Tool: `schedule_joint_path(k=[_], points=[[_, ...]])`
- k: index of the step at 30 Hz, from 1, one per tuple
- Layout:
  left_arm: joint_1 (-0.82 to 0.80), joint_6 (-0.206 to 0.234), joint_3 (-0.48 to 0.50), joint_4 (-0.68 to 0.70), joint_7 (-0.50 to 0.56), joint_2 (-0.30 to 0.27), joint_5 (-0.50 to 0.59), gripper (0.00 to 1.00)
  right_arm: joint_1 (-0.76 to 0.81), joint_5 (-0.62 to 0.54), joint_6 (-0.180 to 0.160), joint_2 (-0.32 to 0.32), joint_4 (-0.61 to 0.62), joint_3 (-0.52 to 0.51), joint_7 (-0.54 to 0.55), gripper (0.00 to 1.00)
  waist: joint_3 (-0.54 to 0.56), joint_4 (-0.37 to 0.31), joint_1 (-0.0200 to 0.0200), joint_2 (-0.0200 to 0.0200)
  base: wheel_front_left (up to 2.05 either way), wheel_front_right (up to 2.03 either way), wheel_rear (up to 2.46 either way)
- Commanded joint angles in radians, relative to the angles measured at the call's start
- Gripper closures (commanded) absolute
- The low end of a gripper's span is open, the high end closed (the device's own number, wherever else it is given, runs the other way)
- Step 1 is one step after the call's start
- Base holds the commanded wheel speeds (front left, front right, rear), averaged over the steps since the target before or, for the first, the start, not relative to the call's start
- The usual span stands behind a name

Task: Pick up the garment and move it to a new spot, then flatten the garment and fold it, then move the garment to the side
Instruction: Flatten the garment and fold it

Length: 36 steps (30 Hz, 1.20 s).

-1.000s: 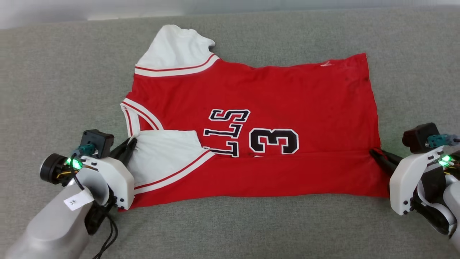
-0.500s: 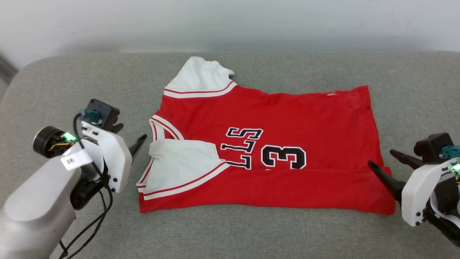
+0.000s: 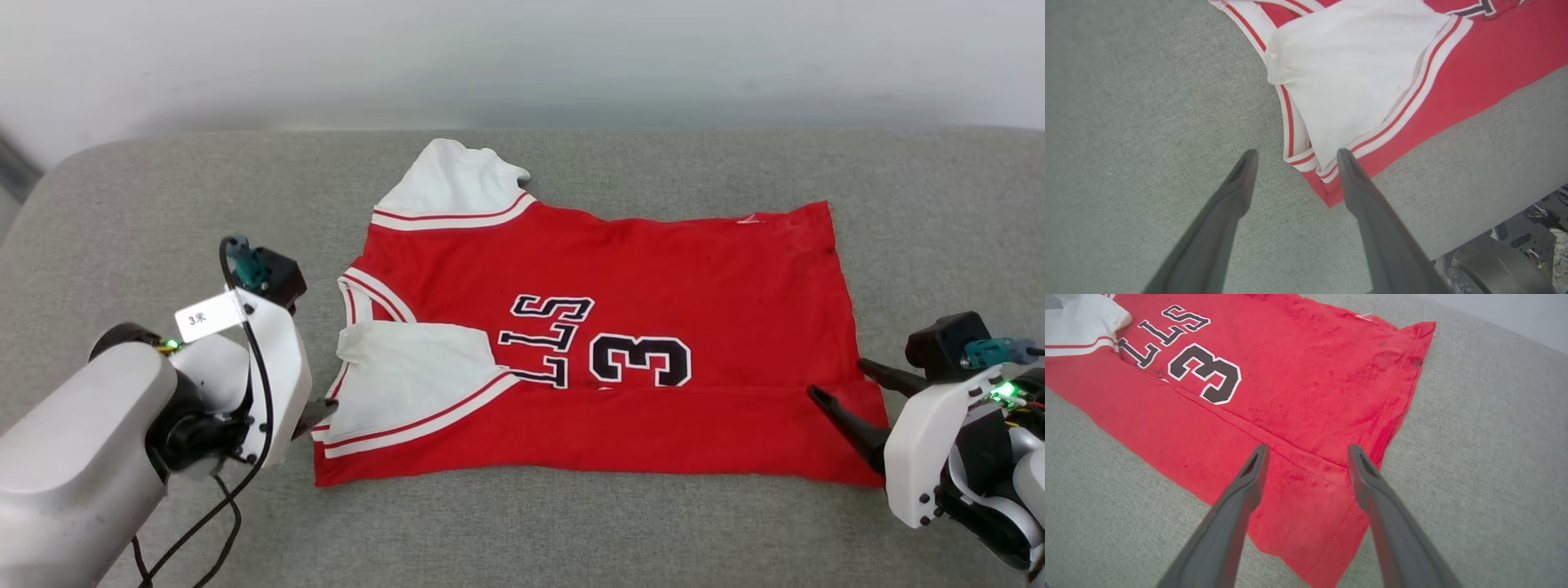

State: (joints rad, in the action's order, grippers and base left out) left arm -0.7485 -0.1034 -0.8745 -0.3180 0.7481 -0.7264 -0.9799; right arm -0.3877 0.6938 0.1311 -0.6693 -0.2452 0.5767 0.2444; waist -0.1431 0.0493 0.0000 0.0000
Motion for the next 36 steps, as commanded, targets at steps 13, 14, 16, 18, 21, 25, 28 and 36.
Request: schedule_joint_path(k=[13, 14, 16, 18, 21, 25, 28, 36], points=[[0.098, 0.01, -0.059, -0.134, 0.042, 0.049, -0.038, 0.0, -0.048, 0.0, -0.001, 0.029, -0.003, 0.033, 0.032, 0.0, -0.05, -0.056, 0.0, 0.0, 0.0, 0.0, 0.0], [0.11, 0.008, -0.065, -0.147, 0.041, 0.057, -0.042, 0.0, -0.052, 0.003, -0.001, 0.03, -0.005, 0.037, 0.031, 0.0, -0.051, -0.059, 0.0, 0.0, 0.0, 0.0, 0.0], [0.124, 0.001, -0.075, -0.168, 0.036, 0.07, -0.046, 0.0, -0.061, 0.009, -0.001, 0.027, -0.012, 0.044, 0.028, 0.0, -0.051, -0.062, 0.0, 0.0, 0.0, 0.0, 0.0], [0.133, -0.004, -0.083, -0.183, 0.03, 0.08, -0.052, 1.0, -0.074, 0.016, -0.001, 0.021, -0.015, 0.049, 0.026, 0.0, -0.049, -0.063, 0.0, 0.0, 0.0, 0.0, 0.0], [0.136, -0.013, -0.088, -0.188, 0.019, 0.084, -0.059, 1.0, -0.095, 0.025, -0.001, 0.003, -0.014, 0.056, 0.035, 0.0, -0.04, -0.06, 0.0, 0.0, 0.0, 0.0, 0.0], [0.104, -0.02, -0.088, -0.162, -0.009, 0.064, -0.045, 1.0, -0.147, 0.036, -0.001, -0.054, 0.011, 0.079, 0.084, 0.0, -0.023, -0.048, 0.0, 0.0, 0.0, 0.0, 0.0], [0.077, -0.024, -0.087, -0.126, -0.031, 0.043, -0.034, 1.0, -0.193, 0.055, -0.001, -0.113, 0.04, 0.106, 0.171, 0.0, -0.011, -0.037, 0.0, 0.0, 0.0, 0.0, 0.0], [0.046, -0.025, -0.1, -0.035, -0.069, 0.002, -0.015, 1.0, -0.281, 0.178, -0.001, -0.203, 0.098, 0.202, 0.498, 0.0, -0.021, -0.011, 0.0, 0.0, 0.0, 0.0, 0.0]])
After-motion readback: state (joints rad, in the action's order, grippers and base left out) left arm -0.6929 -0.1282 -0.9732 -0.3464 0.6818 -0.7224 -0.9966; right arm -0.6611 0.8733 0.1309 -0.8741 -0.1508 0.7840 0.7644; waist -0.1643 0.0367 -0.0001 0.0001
